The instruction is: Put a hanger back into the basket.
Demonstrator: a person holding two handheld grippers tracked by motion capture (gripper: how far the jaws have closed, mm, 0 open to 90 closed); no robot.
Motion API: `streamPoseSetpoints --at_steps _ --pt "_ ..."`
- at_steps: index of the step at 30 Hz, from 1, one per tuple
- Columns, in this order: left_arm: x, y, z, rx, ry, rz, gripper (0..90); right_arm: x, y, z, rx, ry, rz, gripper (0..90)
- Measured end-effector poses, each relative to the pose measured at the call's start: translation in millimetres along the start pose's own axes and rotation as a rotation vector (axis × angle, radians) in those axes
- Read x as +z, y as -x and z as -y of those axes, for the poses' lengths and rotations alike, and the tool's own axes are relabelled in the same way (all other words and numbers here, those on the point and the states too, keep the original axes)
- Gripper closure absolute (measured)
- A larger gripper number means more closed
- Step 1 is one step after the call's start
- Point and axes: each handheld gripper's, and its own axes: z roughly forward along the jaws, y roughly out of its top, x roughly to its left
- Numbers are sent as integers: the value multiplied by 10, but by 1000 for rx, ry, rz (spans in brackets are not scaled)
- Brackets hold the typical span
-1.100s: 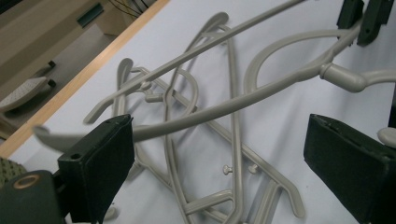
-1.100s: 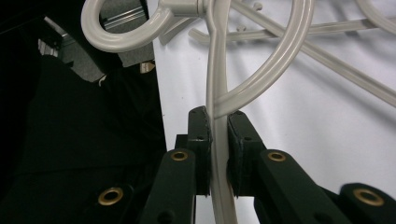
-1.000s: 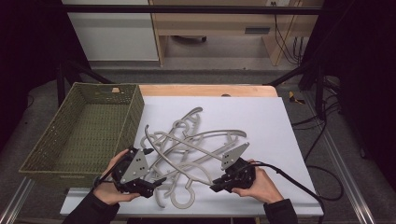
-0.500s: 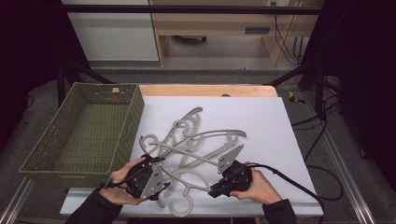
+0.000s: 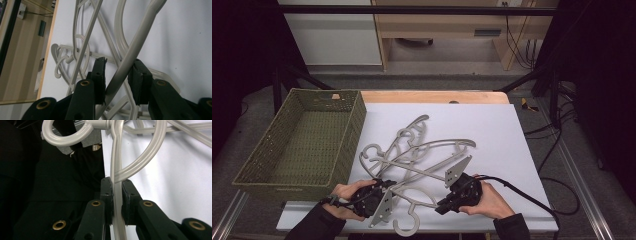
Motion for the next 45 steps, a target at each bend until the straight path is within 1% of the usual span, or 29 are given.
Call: streamPoseSetpoints --at_steps 5,7,10,11,18,19,20,22,23,24,25,26,28,29,30,32,33,34,35,36,37,38,39,40,41,42,43,44,45 --pt "-12 35 -6 31 1 -11 701 -20 -5 1 -9 3 5 811" --pt "-18 48 -15 44 -9 -9 715 -33 -9 1 -10 8 12 809" --pt "-22 56 -25 48 -9 -11 725 -46 -13 4 -16 13 15 808" --pt "-27 56 -32 47 -11 -14 725 -51 -11 5 -29 19 17 807" --pt "-57 77 -64 53 -11 -3 753 -125 -45 15 -67 51 53 795" --pt "-61 84 -69 56 -11 -7 760 -138 -47 19 -83 61 70 790" --pt "-66 88 -73 63 -9 -16 765 -152 -55 19 -87 67 86 787" --pt "-73 84 -77 63 -10 -9 774 -182 -67 25 -107 81 116 776" --pt "-81 79 -79 63 -7 -8 774 -182 -67 25 -107 81 116 776" --pt "-85 74 -79 57 -4 2 780 -201 -75 28 -122 94 140 769" --pt "-87 76 -79 51 0 4 786 -211 -79 30 -126 102 161 757" --pt "-96 69 -87 42 1 7 794 -236 -78 38 -133 146 202 730" --pt "-101 67 -93 40 0 5 795 -245 -74 41 -139 156 206 722" --pt "-109 63 -103 30 -2 7 795 -258 -72 44 -142 165 213 711" --pt "-114 56 -103 22 2 8 797 -278 -70 44 -147 203 246 677" --pt "-128 36 -106 0 -1 5 797 -303 -67 47 -147 240 273 660" --pt "-125 30 -108 -5 -8 5 797 -328 -69 50 -137 270 294 625" --pt "-119 29 -111 -11 -15 1 796 -359 -69 55 -134 304 309 610" --pt "-110 26 -113 -22 -21 -1 797 -396 -71 62 -128 341 325 567" --pt "-106 20 -112 -33 -21 2 797 -449 -74 71 -114 389 354 545" --pt "-106 20 -112 -33 -21 2 796 -483 -78 77 -112 414 374 529" --pt "-115 -6 -113 -64 -20 14 797 -536 -87 89 -101 465 406 473" --pt "-124 -19 -108 -78 -15 15 797 -568 -90 100 -95 495 425 449" --pt "-124 -19 -108 -78 -15 15 796 -568 -90 100 -95 495 425 449" --pt "-141 -42 -110 -100 -13 16 797 -662 -98 149 -69 552 482 383" --pt "-166 -62 -113 -126 -12 17 797 -687 -96 165 -56 566 498 354" --pt "-166 -62 -113 -126 -12 17 797 -687 -96 165 -56 566 498 354" --pt "-182 -80 -111 -143 -10 19 797 -711 -94 183 -45 579 516 354" --pt "-198 -101 -110 -172 -7 17 796 -780 -98 234 -27 623 555 303"
